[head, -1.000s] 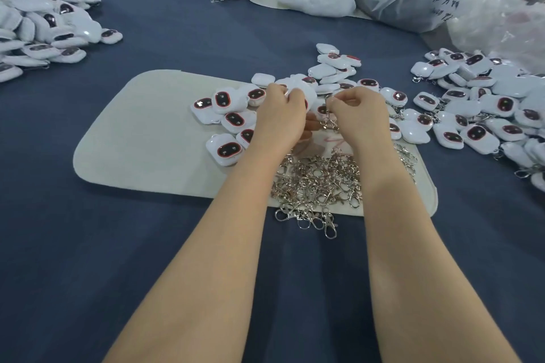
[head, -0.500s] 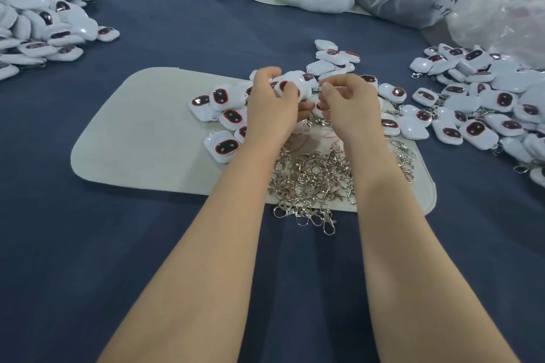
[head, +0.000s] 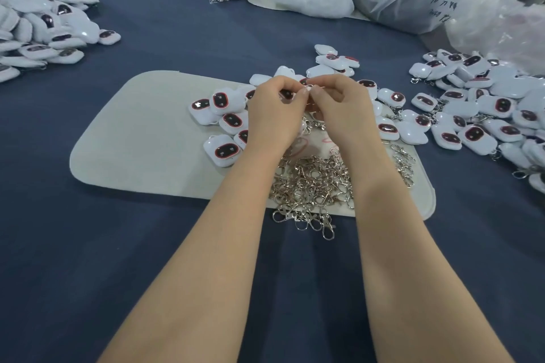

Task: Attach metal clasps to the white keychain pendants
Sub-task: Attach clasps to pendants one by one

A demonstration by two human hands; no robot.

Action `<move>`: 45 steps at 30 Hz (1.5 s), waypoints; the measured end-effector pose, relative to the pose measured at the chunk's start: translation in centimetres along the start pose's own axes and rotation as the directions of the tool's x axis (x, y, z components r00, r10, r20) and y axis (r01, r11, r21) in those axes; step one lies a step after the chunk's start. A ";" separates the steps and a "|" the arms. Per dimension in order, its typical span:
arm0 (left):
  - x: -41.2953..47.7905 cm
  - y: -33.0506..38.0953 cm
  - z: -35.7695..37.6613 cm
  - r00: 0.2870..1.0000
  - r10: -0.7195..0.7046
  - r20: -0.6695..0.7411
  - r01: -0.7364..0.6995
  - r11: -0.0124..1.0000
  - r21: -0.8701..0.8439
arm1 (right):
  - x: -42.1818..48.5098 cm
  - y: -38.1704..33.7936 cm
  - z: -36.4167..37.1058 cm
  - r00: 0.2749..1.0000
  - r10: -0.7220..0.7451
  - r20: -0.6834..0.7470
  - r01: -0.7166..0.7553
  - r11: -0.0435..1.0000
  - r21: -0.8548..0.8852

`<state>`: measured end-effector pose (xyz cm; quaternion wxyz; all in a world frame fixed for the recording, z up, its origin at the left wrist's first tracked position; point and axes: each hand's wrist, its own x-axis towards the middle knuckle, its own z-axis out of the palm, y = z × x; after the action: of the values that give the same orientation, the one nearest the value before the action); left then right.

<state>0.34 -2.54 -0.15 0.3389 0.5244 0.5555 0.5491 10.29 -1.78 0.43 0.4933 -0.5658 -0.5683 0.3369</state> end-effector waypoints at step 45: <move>0.1 -0.4 0.1 0.990 0.120 -0.076 -0.104 0.976 0.189 | 0.0 0.2 0.8 0.994 0.072 0.085 -0.088 0.976 0.200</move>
<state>0.32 -2.37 -0.57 0.2328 0.5596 0.5878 0.5358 9.56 -1.58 0.02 0.5124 -0.5215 -0.5263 0.4342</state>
